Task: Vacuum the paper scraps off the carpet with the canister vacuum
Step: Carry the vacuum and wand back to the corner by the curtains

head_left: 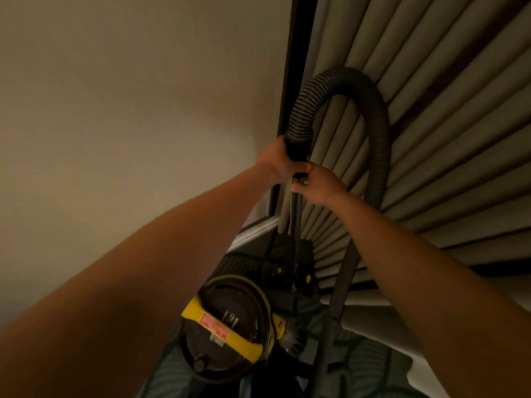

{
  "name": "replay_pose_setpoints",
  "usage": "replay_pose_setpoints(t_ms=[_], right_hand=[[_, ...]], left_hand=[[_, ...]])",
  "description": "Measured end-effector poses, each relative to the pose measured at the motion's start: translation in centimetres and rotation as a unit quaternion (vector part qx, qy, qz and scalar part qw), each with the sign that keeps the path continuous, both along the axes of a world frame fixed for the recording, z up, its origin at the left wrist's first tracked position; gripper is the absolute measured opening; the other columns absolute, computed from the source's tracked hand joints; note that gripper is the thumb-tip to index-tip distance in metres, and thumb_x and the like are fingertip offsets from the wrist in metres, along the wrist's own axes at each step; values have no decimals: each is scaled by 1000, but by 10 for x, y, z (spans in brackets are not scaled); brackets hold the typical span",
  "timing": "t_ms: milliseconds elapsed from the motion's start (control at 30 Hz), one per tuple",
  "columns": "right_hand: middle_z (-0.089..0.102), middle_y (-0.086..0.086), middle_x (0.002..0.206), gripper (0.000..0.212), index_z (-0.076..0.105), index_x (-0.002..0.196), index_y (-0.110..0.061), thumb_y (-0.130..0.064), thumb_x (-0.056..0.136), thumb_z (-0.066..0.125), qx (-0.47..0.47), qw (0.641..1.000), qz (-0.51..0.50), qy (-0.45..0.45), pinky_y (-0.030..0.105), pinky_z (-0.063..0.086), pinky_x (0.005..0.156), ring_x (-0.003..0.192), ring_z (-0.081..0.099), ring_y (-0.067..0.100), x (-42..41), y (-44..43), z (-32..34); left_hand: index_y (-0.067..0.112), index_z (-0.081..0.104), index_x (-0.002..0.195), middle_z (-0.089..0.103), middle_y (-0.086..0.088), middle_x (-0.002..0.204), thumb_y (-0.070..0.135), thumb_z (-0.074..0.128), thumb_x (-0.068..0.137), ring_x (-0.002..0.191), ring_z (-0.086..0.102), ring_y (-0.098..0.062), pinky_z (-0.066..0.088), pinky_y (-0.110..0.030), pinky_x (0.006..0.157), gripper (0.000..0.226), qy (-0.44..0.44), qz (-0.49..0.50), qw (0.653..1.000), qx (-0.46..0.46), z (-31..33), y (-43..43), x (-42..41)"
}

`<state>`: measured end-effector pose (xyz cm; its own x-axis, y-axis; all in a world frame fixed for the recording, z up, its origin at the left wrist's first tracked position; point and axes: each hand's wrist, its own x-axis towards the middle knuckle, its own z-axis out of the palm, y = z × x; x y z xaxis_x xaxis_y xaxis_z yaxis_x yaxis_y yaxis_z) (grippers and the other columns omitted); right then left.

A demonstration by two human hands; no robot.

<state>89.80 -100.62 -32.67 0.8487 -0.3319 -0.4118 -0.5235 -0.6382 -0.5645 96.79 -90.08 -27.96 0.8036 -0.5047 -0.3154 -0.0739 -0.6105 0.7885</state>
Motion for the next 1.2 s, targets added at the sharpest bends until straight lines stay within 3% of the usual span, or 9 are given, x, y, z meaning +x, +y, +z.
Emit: replay_pose_setpoints(t_ms=[133,267,400,533,667,833,933,1067,1200], right_hand=[[67,0,115,33,59,123,-28,-33,90,65,13,1000,-5,-6,41,51,94,106,62,23,22,-21,-8],[66,2,117,36,56,127,-28,-34,93,62,9,1000,-13,-12,40,50,94,108,61,25,38,-44,-16],[66,4,120,38,54,130,-26,-35,93,60,13,1000,-9,-15,41,50,95,111,60,28,50,-63,-22],[65,3,117,32,57,125,-25,-32,94,59,16,999,-17,-22,33,46,87,111,60,26,56,-76,-28],[63,7,124,34,57,129,-22,-33,96,58,20,999,-35,-25,34,44,89,115,58,29,63,-93,-29],[63,10,127,36,54,128,-15,-35,99,54,1,996,-82,-47,32,41,85,118,58,32,60,-106,-36],[64,10,124,37,56,125,-14,-39,98,55,-6,991,-112,-66,31,40,81,114,60,32,50,-101,-41],[65,8,125,43,57,127,-16,-44,94,59,-3,986,-140,-90,30,42,79,113,61,29,35,-93,-45],[64,6,125,48,50,135,-12,-39,96,59,32,983,-153,-93,31,45,90,114,60,24,26,-82,-40]], left_hand=[[8,53,133,63,-11,126,21,83,76,118,59,-26,50,-39,100,66,-2,24,1000,7,-6,-22,23],[9,55,130,63,-9,123,25,77,82,114,60,-24,49,-29,90,55,-31,22,999,31,-14,-50,38],[9,58,127,65,-9,119,32,72,87,111,61,-24,48,-30,86,48,-51,22,996,69,-18,-71,48],[7,62,120,63,-6,103,35,67,91,101,62,-22,46,-29,77,40,-50,21,994,90,-18,-86,51],[9,63,118,65,-8,107,38,63,93,96,62,-22,46,-31,76,39,-61,15,992,112,-21,-108,53],[12,61,108,58,-1,85,40,60,94,77,56,-14,43,-28,68,31,-57,3,992,110,-21,-130,52],[14,54,99,57,0,77,37,61,95,73,59,-14,54,-32,73,24,-27,16,997,74,-25,-128,47],[7,60,112,61,-5,85,33,62,95,80,60,-17,55,-35,80,32,4,40,999,9,-28,-114,35],[6,56,129,62,-6,102,31,59,96,87,58,-16,51,-30,75,41,35,41,998,-16,-26,-99,15]])
